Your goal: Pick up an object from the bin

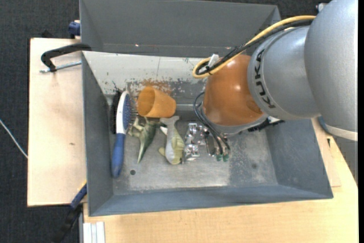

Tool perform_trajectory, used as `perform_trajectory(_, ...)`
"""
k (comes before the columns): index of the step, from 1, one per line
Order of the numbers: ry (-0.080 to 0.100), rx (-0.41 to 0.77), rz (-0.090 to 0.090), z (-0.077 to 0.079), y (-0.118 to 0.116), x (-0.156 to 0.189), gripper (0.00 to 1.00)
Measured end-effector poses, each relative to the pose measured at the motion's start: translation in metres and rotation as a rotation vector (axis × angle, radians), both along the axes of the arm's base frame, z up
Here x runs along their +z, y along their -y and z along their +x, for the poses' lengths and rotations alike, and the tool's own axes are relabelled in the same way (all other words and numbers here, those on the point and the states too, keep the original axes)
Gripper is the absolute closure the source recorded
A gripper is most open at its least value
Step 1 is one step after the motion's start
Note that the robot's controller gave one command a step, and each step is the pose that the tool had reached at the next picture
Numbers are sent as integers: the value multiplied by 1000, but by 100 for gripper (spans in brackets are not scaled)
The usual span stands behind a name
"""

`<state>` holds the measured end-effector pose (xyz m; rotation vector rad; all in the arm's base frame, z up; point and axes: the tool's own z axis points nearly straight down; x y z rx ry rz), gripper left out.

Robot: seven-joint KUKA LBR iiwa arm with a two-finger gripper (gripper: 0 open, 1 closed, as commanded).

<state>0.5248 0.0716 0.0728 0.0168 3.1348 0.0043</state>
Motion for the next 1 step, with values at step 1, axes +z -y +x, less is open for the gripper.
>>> perform_trajectory(1,8,239,-2,0,-11,138,100)
